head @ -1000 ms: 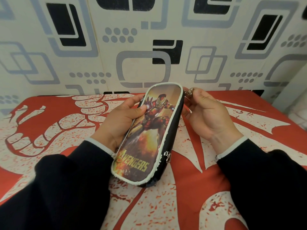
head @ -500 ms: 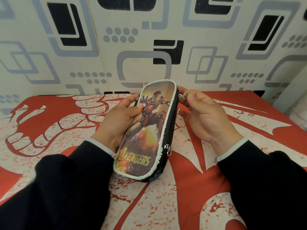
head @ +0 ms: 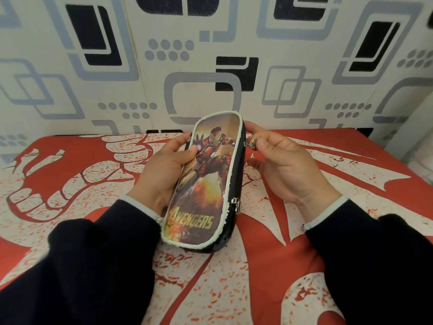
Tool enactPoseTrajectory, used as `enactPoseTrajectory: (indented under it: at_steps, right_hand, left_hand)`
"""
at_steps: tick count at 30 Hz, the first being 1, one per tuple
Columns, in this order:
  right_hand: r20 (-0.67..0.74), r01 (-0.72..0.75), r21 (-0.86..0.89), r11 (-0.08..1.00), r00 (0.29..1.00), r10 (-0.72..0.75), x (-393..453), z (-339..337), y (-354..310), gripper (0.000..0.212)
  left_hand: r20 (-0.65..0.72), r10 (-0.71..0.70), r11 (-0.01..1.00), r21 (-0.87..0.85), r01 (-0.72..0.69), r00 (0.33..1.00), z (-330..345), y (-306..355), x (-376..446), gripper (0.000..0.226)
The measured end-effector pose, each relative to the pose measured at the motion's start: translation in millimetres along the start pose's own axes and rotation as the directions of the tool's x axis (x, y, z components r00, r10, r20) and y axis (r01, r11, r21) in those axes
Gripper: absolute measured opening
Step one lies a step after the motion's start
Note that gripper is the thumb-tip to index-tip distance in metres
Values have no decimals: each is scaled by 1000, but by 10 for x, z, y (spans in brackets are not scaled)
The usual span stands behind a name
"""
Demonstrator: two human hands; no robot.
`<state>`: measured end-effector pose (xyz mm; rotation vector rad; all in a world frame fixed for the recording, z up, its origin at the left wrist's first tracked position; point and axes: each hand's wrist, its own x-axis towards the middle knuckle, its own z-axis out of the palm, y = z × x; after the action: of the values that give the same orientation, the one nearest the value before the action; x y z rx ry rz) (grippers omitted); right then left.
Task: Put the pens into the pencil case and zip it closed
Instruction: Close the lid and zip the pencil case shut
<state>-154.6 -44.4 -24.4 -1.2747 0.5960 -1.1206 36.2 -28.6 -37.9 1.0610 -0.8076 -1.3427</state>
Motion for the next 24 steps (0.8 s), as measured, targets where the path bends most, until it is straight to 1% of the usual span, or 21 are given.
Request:
enactPoseTrajectory:
  at_steps: [7,10,16,20,24]
  right_hand:
    - [25,-7,-88,996,1000,10,-11,13,1,8]
    - [22,-21,-121,992,999,24,-6,-2,9,12]
    - [35,-22,-105,994,999,26,-14,2,-3,17]
    - [55,-21,-114,993,998,28,-15,7,-8,13]
    - [65,-18,-127,992,997,27,-18,17,-18,18]
  left_hand:
    - [-21,-4,1000,-8,4,1000,-13,2,19,32]
    - [-26,-5,1000,-9,4,1000,-20,-2,22,32]
    - [-28,-13,1000,-17,12,1000,-17,1,25,31]
    - [-28,-16,1000,-18,15,999,-26,3,27,30]
    - [-43,-8,1000,-30,7,999,-25,-1,26,31]
